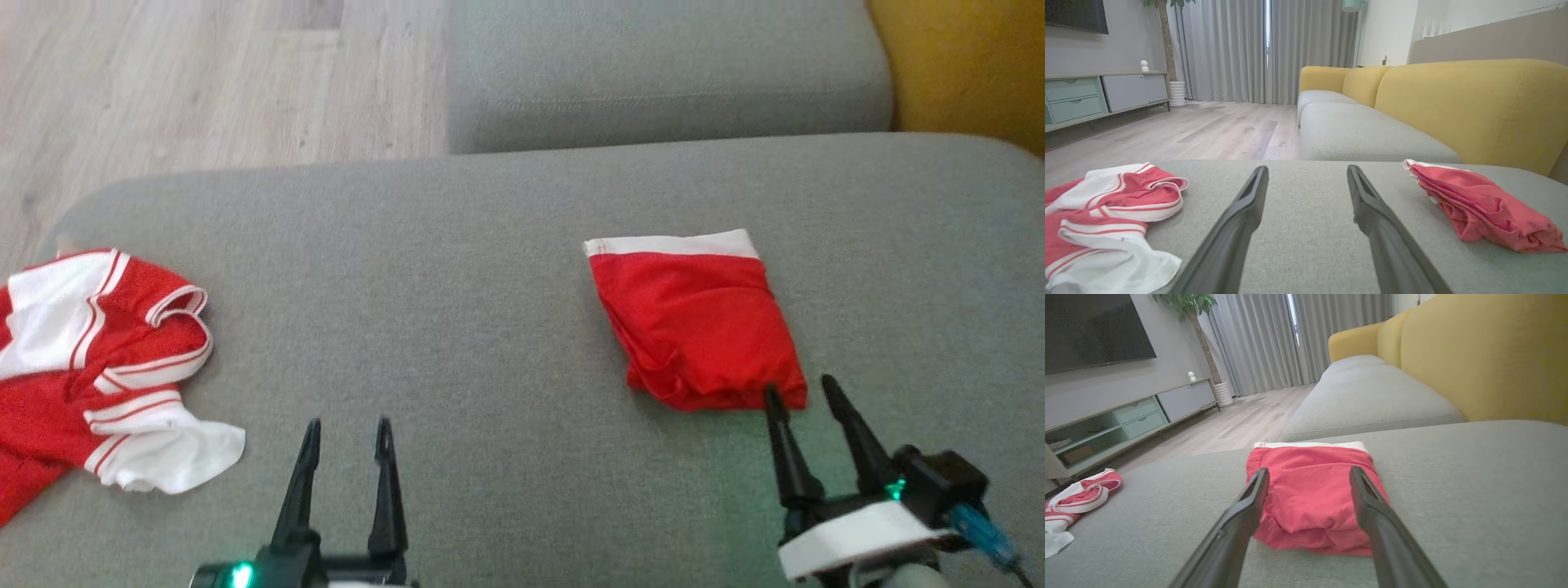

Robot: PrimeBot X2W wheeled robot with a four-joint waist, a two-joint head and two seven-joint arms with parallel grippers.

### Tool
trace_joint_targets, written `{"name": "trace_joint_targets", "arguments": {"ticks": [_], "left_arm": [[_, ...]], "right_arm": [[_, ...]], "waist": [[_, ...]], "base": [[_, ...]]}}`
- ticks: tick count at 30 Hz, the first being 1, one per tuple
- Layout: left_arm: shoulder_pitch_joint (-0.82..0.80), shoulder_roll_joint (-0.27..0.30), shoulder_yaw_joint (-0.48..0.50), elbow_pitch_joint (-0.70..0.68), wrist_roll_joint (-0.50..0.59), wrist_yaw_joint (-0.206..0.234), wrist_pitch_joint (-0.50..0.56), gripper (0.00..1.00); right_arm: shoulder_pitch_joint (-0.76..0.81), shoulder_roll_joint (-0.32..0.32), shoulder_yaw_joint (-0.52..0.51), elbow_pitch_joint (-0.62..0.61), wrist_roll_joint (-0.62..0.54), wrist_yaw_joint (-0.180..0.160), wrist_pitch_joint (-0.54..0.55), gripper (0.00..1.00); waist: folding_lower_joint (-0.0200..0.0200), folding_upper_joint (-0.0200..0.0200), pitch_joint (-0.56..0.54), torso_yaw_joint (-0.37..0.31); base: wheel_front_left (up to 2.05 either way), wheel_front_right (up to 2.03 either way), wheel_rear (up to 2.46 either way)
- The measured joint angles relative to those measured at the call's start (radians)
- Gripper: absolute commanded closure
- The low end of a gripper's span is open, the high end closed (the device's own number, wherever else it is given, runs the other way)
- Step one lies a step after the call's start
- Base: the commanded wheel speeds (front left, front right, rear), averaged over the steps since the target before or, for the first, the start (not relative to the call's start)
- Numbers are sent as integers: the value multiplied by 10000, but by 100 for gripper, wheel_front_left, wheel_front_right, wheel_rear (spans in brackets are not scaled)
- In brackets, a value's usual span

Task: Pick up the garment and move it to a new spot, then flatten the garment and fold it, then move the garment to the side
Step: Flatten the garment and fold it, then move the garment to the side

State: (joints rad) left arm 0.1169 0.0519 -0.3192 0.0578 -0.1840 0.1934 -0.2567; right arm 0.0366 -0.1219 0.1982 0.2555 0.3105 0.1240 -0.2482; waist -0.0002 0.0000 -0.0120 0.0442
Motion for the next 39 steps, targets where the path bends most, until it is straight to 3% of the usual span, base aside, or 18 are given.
{"name": "trace_joint_targets", "arguments": {"ticks": [9, 39], "left_arm": [[1068, 23, 345, -98, 535, 0, 0, 0], [1338, 33, 330, 104, 616, 2, 0, 0]], "right_arm": [[871, 88, -867, -681, -957, 0, 0, 0], [1561, 357, -999, -683, -1271, 0, 0, 0]], "waist": [[1, 0, -536, -152], [3, 0, -1034, -162]], "base": [[0, 0, 0], [0, 0, 0]]}}
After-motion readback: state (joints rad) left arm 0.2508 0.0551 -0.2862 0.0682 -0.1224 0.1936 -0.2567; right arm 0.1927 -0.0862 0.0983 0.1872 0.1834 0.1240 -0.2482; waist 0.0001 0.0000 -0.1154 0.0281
